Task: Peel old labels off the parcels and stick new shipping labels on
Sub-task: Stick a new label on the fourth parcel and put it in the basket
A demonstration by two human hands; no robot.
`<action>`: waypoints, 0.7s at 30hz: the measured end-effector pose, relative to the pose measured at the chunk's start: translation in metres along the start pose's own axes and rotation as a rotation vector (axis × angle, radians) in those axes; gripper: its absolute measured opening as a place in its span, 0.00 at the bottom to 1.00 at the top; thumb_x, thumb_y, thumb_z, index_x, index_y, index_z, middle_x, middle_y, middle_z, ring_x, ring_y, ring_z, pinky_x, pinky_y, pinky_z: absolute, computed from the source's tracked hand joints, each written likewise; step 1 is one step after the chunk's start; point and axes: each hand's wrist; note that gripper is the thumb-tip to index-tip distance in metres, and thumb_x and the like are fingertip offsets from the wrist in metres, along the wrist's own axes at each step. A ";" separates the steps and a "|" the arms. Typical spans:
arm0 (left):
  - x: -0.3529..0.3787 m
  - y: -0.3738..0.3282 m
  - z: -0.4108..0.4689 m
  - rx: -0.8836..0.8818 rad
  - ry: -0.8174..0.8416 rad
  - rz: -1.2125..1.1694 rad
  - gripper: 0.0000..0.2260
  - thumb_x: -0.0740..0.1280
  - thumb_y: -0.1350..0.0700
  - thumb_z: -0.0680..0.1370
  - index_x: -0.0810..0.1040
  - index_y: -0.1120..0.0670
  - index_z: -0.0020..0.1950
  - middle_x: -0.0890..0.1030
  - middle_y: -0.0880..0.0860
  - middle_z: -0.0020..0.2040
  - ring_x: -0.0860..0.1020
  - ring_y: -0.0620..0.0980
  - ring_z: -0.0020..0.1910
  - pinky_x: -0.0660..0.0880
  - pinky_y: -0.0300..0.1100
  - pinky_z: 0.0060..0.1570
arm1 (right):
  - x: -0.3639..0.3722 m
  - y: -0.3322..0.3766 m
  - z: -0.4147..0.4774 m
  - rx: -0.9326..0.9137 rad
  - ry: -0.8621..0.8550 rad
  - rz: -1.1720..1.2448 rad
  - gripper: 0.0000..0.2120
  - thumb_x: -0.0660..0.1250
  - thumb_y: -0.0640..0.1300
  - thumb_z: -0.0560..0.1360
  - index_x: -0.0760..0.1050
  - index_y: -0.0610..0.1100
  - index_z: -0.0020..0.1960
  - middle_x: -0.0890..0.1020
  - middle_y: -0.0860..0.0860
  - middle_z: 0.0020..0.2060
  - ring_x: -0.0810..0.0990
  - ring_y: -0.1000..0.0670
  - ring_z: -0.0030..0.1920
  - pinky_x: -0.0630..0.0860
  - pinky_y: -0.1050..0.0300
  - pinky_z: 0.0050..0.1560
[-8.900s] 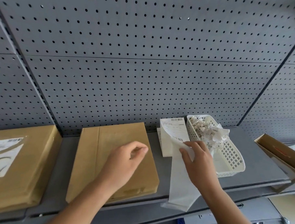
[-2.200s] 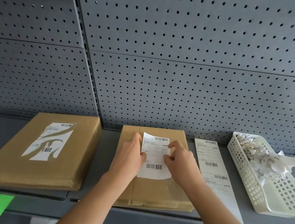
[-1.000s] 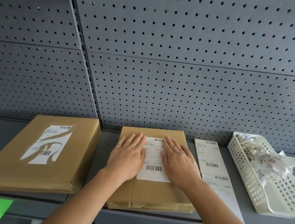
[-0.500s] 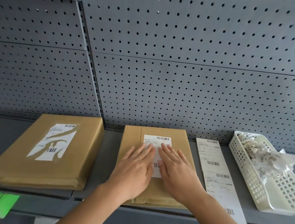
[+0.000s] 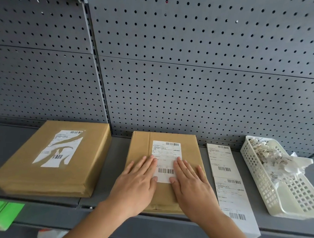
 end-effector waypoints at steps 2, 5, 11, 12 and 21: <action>-0.002 0.003 -0.002 -0.018 0.001 0.001 0.40 0.25 0.38 0.69 0.36 0.47 0.82 0.35 0.41 0.80 0.34 0.39 0.78 0.37 0.45 0.79 | -0.002 -0.003 -0.003 0.022 -0.009 -0.009 0.36 0.31 0.64 0.79 0.51 0.49 0.81 0.51 0.57 0.80 0.46 0.59 0.78 0.36 0.53 0.76; -0.001 0.006 -0.003 -0.046 -0.016 0.000 0.40 0.25 0.39 0.69 0.36 0.48 0.82 0.35 0.42 0.80 0.34 0.39 0.79 0.37 0.45 0.79 | -0.008 -0.001 -0.003 0.042 0.021 -0.011 0.36 0.31 0.63 0.78 0.46 0.49 0.82 0.46 0.57 0.80 0.41 0.59 0.78 0.34 0.54 0.76; -0.007 -0.011 -0.017 0.037 -0.040 -0.055 0.35 0.26 0.40 0.74 0.34 0.49 0.81 0.31 0.42 0.79 0.30 0.38 0.77 0.36 0.45 0.79 | -0.010 0.011 -0.017 -0.057 -0.039 0.056 0.38 0.28 0.65 0.78 0.51 0.49 0.81 0.49 0.57 0.79 0.44 0.59 0.78 0.39 0.55 0.77; -0.004 -0.013 -0.022 0.062 -0.044 -0.057 0.32 0.27 0.41 0.77 0.34 0.48 0.81 0.31 0.42 0.79 0.30 0.38 0.77 0.36 0.45 0.79 | -0.006 0.014 -0.021 -0.080 -0.054 0.051 0.36 0.31 0.64 0.80 0.54 0.49 0.81 0.53 0.57 0.79 0.47 0.59 0.79 0.42 0.55 0.76; 0.023 -0.006 -0.037 0.131 -0.126 0.089 0.27 0.42 0.47 0.86 0.72 0.56 0.76 0.71 0.50 0.76 0.68 0.46 0.75 0.61 0.46 0.67 | 0.009 0.023 -0.036 -0.113 -0.099 -0.062 0.28 0.44 0.59 0.85 0.71 0.47 0.74 0.71 0.53 0.73 0.67 0.55 0.74 0.60 0.49 0.70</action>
Point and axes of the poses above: each hand's wrist, its own z-axis towards the middle knuckle, its own x-axis out of the palm, y = z × x
